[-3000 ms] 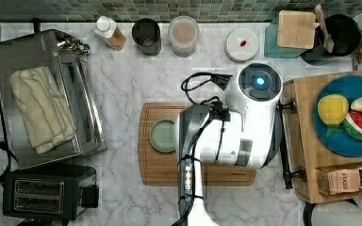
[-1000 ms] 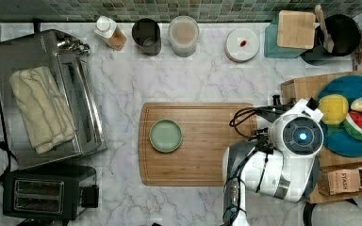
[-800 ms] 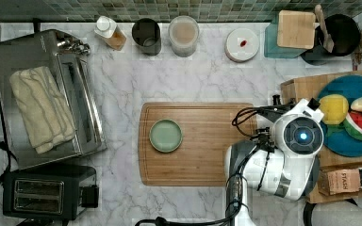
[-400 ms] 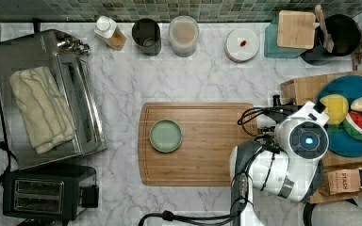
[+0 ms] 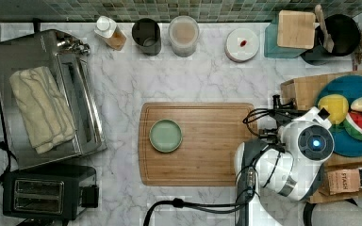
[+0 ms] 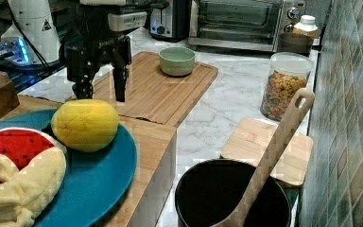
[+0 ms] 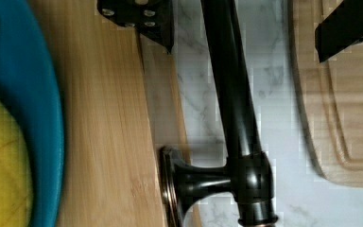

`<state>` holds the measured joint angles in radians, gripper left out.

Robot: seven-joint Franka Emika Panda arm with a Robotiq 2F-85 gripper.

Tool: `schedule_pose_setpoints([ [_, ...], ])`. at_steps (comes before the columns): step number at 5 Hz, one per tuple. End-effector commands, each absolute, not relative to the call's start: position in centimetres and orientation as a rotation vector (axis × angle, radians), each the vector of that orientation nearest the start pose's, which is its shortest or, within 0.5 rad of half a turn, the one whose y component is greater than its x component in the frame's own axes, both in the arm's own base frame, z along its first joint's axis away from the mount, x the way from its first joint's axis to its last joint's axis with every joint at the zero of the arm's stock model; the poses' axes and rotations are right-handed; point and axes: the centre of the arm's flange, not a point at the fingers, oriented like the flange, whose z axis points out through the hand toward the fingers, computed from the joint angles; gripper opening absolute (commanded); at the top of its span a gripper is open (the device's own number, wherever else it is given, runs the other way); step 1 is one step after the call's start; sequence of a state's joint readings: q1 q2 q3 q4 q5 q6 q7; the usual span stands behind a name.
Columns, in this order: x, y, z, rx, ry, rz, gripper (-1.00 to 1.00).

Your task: Open the drawer.

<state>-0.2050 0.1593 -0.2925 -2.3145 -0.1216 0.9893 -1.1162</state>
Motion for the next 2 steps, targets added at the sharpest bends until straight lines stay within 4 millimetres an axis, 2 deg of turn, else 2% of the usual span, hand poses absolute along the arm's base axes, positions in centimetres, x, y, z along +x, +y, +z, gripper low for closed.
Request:
schedule_pose_setpoints([
  [1, 44.74, -24.39, 24.45, -3.294, 0.223, -0.106, 1.0],
  [2, 44.66, -23.41, 24.2, -3.293, 0.166, -0.124, 1.0],
])
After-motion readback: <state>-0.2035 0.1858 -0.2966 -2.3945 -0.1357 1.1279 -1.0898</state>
